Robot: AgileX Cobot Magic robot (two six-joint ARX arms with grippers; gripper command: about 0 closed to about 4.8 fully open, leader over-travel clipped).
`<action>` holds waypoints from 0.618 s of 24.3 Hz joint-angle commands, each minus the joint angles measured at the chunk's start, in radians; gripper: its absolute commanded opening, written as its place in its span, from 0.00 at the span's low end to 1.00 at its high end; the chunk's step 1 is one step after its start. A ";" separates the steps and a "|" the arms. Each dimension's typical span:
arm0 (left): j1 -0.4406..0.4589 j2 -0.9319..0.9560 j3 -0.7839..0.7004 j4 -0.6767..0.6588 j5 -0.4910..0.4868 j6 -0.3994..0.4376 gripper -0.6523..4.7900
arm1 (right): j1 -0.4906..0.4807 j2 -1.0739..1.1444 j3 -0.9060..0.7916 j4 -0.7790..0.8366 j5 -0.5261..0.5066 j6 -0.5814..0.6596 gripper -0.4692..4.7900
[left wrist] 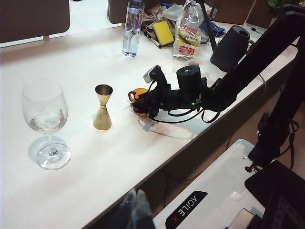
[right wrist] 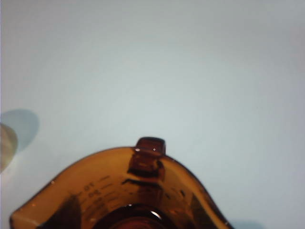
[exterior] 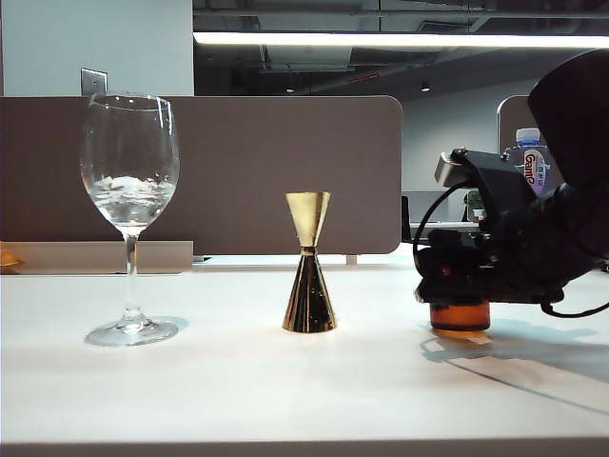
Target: Pick up the small amber measuring cup and pour the water in it into the jigger, then pick up the jigger and pour the water in it into the wine glass.
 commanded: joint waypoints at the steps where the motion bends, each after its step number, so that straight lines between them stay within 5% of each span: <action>1: 0.000 0.001 0.003 -0.002 0.003 0.004 0.12 | 0.004 -0.032 0.004 0.015 0.023 -0.053 0.26; 11: 0.000 0.001 0.003 -0.002 0.003 0.004 0.12 | 0.004 -0.139 0.227 -0.256 0.026 -0.093 0.09; 15: 0.000 0.001 0.003 -0.002 0.003 0.004 0.12 | 0.009 -0.163 0.311 -0.361 0.026 -0.167 0.09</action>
